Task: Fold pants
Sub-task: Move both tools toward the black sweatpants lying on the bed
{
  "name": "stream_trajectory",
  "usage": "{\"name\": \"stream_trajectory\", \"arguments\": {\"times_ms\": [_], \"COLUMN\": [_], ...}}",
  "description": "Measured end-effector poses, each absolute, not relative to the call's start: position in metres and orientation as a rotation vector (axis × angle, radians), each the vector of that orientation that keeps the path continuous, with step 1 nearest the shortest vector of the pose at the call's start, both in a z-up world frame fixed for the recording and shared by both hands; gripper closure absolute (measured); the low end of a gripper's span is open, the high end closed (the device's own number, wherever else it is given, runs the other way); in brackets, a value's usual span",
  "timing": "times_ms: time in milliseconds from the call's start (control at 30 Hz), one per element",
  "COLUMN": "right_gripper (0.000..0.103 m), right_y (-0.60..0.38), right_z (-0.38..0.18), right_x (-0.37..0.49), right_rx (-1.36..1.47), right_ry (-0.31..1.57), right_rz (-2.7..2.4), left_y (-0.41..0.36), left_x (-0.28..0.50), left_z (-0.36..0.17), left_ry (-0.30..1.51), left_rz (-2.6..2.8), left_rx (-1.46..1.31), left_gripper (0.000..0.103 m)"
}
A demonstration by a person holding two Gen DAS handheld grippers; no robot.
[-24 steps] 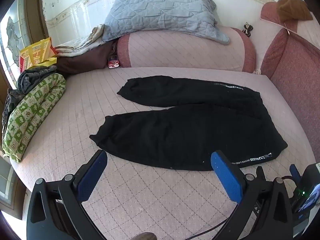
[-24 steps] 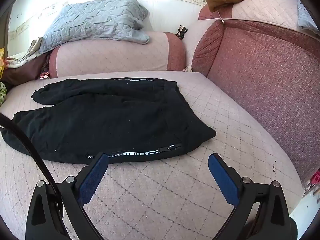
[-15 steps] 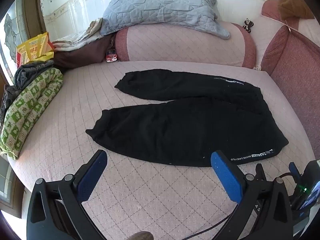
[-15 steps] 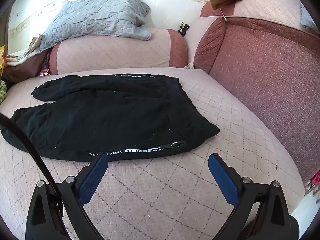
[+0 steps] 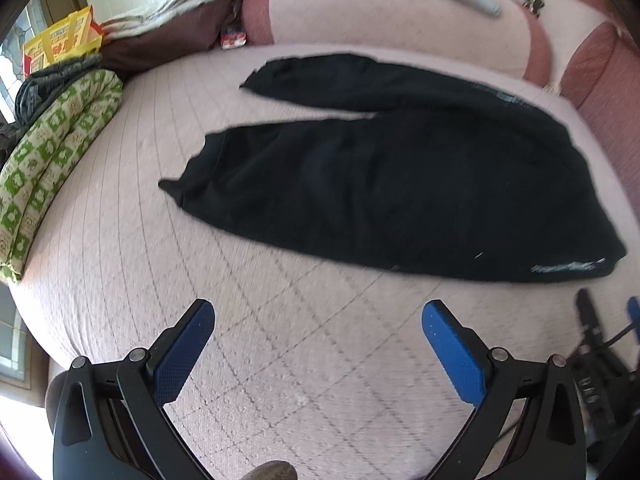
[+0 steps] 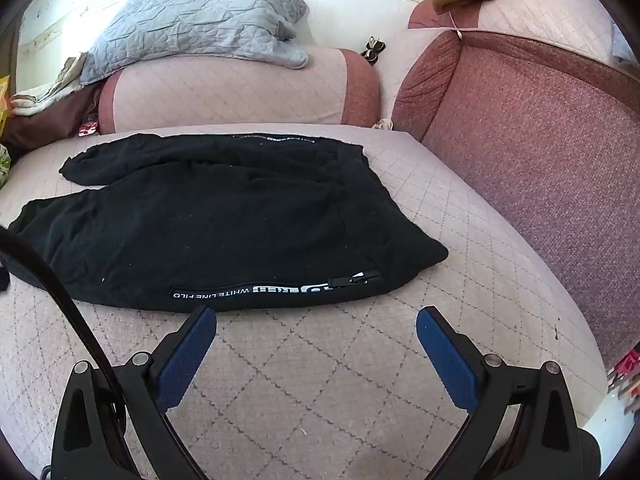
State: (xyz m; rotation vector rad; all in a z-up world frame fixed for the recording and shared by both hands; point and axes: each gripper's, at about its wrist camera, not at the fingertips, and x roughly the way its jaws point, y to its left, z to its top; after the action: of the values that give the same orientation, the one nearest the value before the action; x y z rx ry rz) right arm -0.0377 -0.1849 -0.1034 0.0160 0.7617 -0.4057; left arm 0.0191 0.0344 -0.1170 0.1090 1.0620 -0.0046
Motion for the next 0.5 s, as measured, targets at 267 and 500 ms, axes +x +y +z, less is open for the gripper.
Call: {"name": "stream_trajectory", "arguments": {"times_ms": [267, 500], "right_gripper": [0.001, 0.001], "right_y": [-0.187, -0.188], "right_z": [-0.105, -0.106], "right_x": [-0.035, -0.033], "right_rx": [0.018, 0.012], "right_ry": [0.782, 0.789], "right_rz": [-0.406, -0.402], "left_y": [0.044, 0.050], "left_x": [0.024, 0.025], "left_z": [-0.149, -0.152], "left_ry": [1.102, 1.097], "left_rz": [0.009, -0.007], "left_rx": [0.128, 0.059], "left_gripper": [0.000, 0.000]}}
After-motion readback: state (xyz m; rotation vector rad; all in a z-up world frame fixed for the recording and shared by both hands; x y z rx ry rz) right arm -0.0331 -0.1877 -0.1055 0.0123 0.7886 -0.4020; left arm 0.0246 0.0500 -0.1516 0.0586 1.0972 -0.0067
